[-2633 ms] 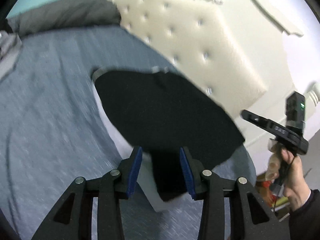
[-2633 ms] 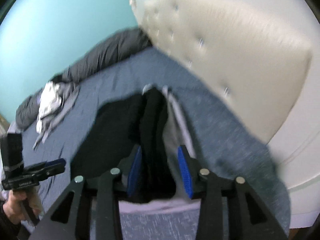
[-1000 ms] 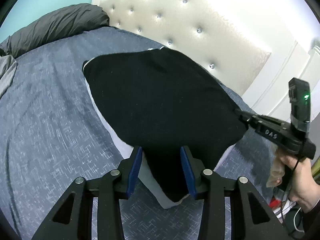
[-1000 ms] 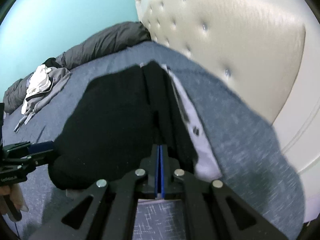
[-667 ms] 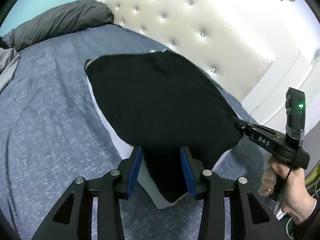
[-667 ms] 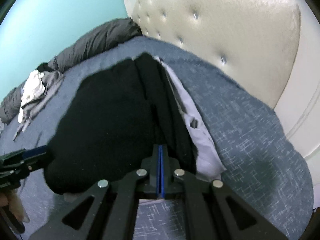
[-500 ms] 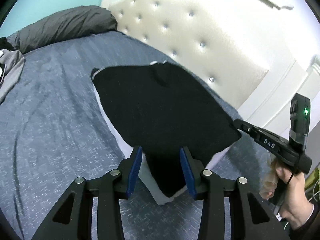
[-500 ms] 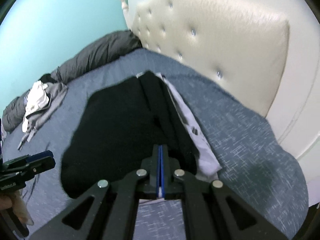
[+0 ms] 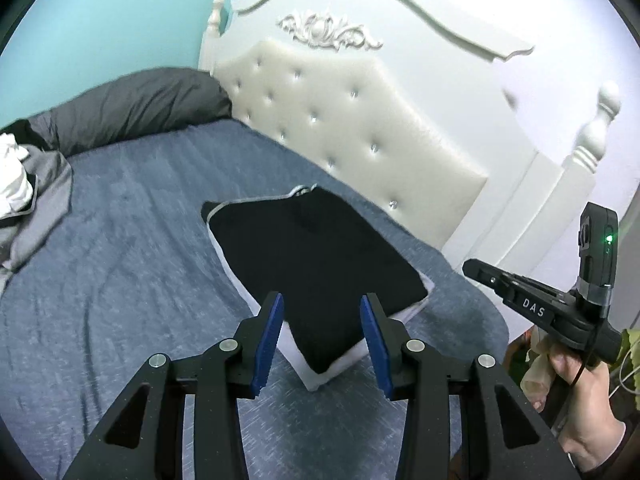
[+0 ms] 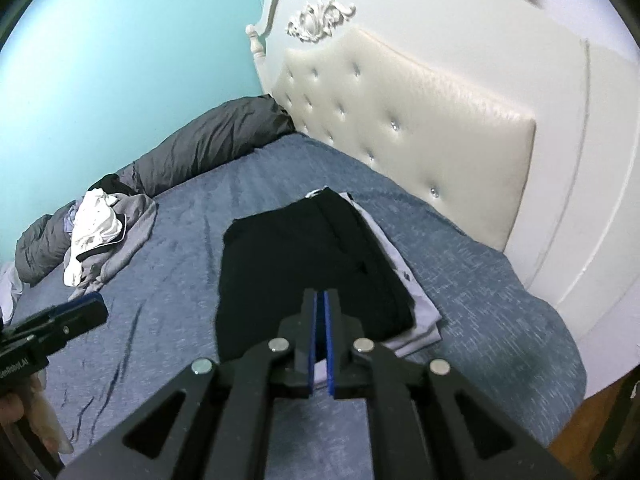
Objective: Fold clothes
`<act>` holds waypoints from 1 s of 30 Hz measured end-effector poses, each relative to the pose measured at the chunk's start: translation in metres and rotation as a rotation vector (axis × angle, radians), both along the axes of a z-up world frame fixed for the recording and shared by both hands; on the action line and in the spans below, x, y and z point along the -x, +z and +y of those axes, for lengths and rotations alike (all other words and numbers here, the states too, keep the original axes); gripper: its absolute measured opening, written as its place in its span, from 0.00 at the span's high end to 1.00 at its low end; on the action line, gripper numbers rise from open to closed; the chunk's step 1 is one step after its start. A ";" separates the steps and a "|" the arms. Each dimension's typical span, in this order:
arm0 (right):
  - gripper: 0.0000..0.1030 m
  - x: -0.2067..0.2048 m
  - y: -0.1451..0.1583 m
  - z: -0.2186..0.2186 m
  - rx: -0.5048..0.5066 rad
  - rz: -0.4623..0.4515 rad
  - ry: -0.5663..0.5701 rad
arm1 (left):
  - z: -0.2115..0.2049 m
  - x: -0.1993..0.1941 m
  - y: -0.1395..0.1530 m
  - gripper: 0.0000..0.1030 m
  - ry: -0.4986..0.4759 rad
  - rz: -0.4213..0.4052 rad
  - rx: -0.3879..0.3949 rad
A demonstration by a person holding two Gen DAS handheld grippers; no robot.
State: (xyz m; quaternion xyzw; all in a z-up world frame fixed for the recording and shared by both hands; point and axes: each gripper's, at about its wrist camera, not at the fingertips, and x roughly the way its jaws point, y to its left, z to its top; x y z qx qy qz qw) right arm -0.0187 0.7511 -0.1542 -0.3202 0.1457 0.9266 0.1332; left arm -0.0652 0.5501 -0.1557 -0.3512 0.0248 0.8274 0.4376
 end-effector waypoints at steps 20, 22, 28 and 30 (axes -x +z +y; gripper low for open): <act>0.81 -0.094 0.068 -0.087 -0.028 0.049 -0.019 | -0.104 -0.066 0.065 0.33 0.019 0.083 -0.042; 0.80 -0.104 0.070 -0.092 -0.022 0.055 -0.029 | -0.113 -0.072 0.070 0.31 0.021 0.090 -0.043; 0.54 -0.131 0.075 -0.110 -0.016 0.072 -0.034 | -0.133 -0.089 0.074 0.26 0.028 0.102 -0.040; 0.53 -0.138 0.076 -0.116 -0.022 0.071 -0.034 | -0.138 -0.096 0.075 0.22 0.025 0.102 -0.038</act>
